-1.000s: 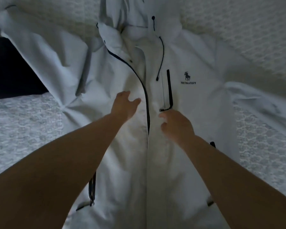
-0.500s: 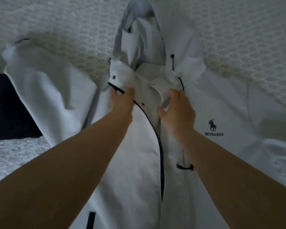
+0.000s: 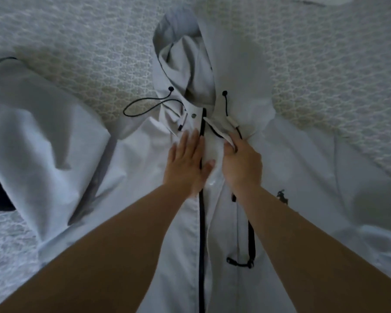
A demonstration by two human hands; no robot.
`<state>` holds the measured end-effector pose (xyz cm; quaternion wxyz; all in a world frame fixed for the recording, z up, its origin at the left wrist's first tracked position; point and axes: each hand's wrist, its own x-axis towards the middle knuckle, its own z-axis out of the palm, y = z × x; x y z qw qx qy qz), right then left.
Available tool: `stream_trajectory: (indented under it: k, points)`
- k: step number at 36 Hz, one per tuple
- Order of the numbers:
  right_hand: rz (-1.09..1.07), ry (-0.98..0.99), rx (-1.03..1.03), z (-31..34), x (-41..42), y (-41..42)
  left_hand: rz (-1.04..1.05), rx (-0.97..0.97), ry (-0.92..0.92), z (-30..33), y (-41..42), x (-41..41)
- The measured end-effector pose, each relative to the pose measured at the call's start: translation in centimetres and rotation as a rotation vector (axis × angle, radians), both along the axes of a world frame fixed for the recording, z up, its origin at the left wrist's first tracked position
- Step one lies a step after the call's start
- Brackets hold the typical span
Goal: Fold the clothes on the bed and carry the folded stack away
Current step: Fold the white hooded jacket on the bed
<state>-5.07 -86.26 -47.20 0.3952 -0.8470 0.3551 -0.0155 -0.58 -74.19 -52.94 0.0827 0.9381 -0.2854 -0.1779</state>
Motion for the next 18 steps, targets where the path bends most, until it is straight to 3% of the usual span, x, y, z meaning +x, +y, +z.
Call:
stream_trajectory:
  k: [5, 9, 11, 14, 18]
  points:
    - [-0.119, -0.134, 0.008, 0.5, 0.4, 0.2, -0.026, -0.013, 0.045, 1.1, 0.5, 1.3]
    - [-0.150, -0.260, -0.047, 1.0, 0.7, 1.1, 0.108, -0.265, 0.094, 2.5, 0.0, 1.5]
    - [-0.115, -0.281, -0.008, 0.9, 0.6, 1.2, 0.278, -0.456, 0.256, 3.1, -0.7, 1.5]
    - [0.062, -0.170, 0.130, 0.3, 0.2, 0.8, 0.685, -0.780, 0.563, 4.1, -1.1, 2.0]
    - [0.455, 0.076, 0.135, -0.8, -0.7, 1.1, 0.675, -0.738, 0.449, 4.3, -0.1, 1.6]
